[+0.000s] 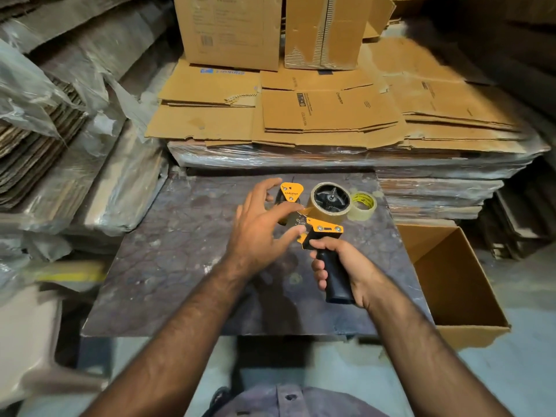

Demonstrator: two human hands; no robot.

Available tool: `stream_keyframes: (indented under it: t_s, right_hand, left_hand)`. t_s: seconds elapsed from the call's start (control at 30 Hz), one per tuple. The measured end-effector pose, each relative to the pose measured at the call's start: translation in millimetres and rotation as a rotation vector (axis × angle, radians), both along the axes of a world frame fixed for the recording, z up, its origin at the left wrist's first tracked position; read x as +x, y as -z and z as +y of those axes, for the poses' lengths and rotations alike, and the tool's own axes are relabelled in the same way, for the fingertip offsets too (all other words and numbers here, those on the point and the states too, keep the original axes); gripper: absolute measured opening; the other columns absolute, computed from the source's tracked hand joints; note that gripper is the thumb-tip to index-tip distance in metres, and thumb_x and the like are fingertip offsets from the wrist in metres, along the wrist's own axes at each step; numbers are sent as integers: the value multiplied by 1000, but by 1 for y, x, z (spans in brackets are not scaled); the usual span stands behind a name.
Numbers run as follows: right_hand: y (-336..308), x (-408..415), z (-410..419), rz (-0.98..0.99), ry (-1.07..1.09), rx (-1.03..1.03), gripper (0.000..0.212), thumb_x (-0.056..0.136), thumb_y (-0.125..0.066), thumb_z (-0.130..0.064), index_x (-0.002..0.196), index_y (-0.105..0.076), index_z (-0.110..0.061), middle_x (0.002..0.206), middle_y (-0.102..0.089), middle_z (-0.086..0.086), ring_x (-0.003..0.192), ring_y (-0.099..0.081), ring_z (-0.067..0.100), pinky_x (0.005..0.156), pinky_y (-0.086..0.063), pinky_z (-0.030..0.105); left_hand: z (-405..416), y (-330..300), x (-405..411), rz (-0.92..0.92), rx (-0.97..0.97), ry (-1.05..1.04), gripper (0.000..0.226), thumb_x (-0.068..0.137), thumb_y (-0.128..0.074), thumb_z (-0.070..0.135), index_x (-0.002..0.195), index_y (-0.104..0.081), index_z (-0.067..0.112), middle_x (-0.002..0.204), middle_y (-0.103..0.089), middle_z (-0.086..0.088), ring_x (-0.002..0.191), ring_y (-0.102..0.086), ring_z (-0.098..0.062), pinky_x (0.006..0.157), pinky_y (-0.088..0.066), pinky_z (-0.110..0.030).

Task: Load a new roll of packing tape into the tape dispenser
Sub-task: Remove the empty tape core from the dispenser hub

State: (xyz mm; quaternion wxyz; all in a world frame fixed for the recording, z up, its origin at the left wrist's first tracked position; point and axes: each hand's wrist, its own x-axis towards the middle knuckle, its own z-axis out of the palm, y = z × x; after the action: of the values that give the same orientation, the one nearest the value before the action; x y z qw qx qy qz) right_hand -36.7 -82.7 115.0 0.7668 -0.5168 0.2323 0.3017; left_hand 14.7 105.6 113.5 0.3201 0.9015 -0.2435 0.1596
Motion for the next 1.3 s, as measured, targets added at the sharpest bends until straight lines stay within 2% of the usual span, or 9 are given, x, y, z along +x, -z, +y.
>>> stream_keyframes:
  t_s: [0.27, 0.47, 0.57, 0.7, 0.87, 0.97, 1.07, 1.17, 1.3]
  right_hand:
    - [5, 5, 3, -41, -67, -65, 26, 92, -63, -28, 71, -57, -13, 58, -48, 3, 44, -44, 16, 40, -40, 24]
    - [6, 13, -2, -50, -37, -91, 27, 93, -62, -28, 70, -56, -13, 57, -48, 2, 45, -43, 16, 42, -40, 26]
    - [8, 15, -3, -57, -37, -102, 27, 93, -63, -27, 71, -57, -13, 57, -49, 3, 46, -44, 17, 41, -41, 26]
    - [11, 16, -3, -72, -31, -93, 26, 92, -64, -26, 71, -58, -12, 58, -49, 4, 45, -44, 17, 41, -41, 26]
    - [17, 19, -5, -197, -15, -279, 23, 94, -62, -19, 74, -57, -9, 57, -51, 10, 42, -47, 21, 42, -42, 29]
    - [26, 20, -5, -311, -10, -486, 19, 92, -62, -16, 76, -59, -7, 60, -54, 14, 43, -49, 24, 44, -45, 31]
    - [34, 19, -4, -395, -45, -585, 18, 90, -64, -17, 76, -59, -6, 58, -56, 13, 43, -53, 26, 46, -49, 35]
    - [36, 16, -4, -442, -93, -608, 18, 90, -64, -16, 79, -57, -3, 57, -57, 12, 44, -54, 28, 49, -50, 41]
    - [33, 10, -5, -472, -112, -626, 25, 92, -64, -16, 89, -55, 8, 58, -58, 13, 45, -55, 30, 47, -50, 40]
  left_hand:
    - [-4, 2, 0, -54, 94, -187, 12, 77, -76, 44, 85, -70, 38, 153, -39, 2, 141, -31, -24, 102, -26, -61]
    - [-16, 12, -6, -84, 1, -215, 22, 74, -81, 47, 69, -68, 30, 155, -42, 7, 146, -27, -21, 105, -20, -53]
    - [-21, 16, -9, -95, 7, -229, 16, 78, -80, 41, 74, -69, 30, 153, -45, 5, 146, -31, -21, 103, -25, -60]
    - [-16, 20, -10, -154, 56, -223, 18, 81, -75, 45, 84, -68, 29, 154, -45, 2, 148, -31, -21, 106, -24, -58]
    - [-8, 10, -2, -92, 37, -253, 44, 83, -64, 56, 119, -64, 30, 160, -36, 4, 152, -23, -16, 109, -23, -58]
    - [-9, -6, 8, -101, 209, -161, 62, 90, -50, 64, 146, -46, 37, 169, -16, 2, 156, -7, -17, 115, -13, -62]
    - [-19, -22, 22, -70, 368, -80, 67, 95, -40, 67, 156, -24, 44, 171, -1, 2, 157, 4, -20, 117, -6, -66]
    - [-32, -30, 35, -95, 478, -12, 64, 98, -36, 63, 156, -19, 44, 170, -7, -3, 156, -5, -25, 116, -9, -66]
    - [-45, -37, 42, -83, 516, 82, 61, 98, -42, 56, 155, -27, 38, 164, -24, -7, 147, -24, -27, 111, -24, -60]
